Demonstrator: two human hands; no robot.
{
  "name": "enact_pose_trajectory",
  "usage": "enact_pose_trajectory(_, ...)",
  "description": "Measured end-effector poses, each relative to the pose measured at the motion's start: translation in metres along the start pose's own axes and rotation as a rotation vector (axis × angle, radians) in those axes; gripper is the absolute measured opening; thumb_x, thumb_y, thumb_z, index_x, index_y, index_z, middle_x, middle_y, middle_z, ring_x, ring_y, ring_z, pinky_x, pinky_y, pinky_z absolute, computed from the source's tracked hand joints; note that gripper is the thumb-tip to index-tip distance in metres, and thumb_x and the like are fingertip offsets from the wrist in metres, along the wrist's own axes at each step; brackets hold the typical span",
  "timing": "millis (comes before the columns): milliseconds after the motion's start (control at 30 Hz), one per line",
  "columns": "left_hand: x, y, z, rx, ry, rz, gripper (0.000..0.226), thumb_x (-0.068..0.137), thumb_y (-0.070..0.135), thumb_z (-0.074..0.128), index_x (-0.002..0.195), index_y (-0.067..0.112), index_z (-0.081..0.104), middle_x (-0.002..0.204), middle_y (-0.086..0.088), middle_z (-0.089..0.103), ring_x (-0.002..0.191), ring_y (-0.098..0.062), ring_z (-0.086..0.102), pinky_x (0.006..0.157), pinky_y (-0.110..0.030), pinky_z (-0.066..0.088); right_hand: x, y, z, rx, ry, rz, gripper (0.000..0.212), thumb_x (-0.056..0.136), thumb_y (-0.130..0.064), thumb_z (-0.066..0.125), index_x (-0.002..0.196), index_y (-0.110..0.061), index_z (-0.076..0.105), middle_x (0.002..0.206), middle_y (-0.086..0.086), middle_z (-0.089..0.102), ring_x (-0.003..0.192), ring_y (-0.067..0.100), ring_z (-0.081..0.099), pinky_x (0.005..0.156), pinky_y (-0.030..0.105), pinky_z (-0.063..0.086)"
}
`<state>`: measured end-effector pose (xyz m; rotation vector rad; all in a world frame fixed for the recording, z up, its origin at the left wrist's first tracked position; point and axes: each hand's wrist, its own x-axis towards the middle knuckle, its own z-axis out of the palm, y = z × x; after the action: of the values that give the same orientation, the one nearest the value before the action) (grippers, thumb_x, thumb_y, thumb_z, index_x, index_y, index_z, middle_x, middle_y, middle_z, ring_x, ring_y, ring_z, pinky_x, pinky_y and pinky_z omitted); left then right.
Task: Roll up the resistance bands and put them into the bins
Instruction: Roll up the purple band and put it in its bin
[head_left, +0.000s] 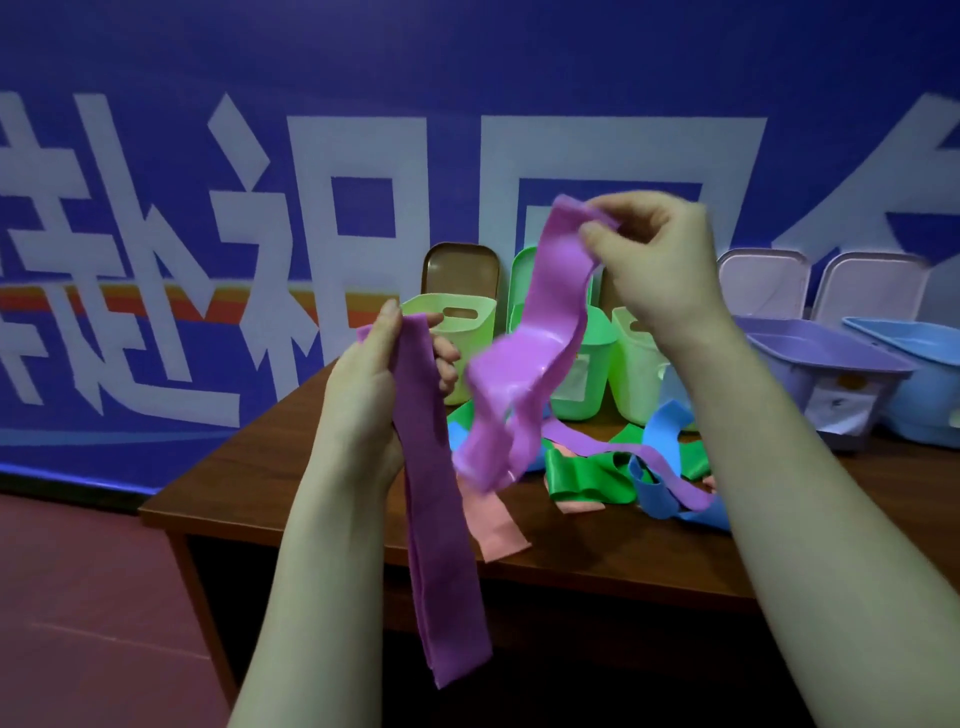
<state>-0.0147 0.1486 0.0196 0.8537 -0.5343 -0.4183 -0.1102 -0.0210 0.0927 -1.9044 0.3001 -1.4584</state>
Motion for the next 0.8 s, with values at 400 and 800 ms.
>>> enact_pose_trajectory(400,-0.011,0.012,0.055,0.185,0.041,0.102,0.022,0.098,0.023,0.047,0.088,0.008,0.059,0.07,-0.006,0.061,0.044,-0.01,0.057,0.047,-0.02,0.045,-0.016,-0.038,-0.039,0.141,-0.346,-0.014,0.014,0.086,-0.005,0.067,0.094,-0.016,0.071,0.081,-0.002,0.072,0.077,0.009,0.066,0.073,0.035,0.056)
enact_pose_trajectory(800,-0.014,0.033,0.075,0.276,-0.143,0.103,0.036,0.099,0.029,0.041,0.09,0.012,0.071,0.075,-0.008,0.07,0.064,-0.012,0.065,0.057,-0.021,0.052,-0.02,-0.072,-0.068,0.218,-0.746,-0.049,0.017,0.07,-0.01,0.068,0.087,-0.005,0.069,0.076,0.002,0.071,0.075,0.014,0.066,0.071,0.025,0.054)
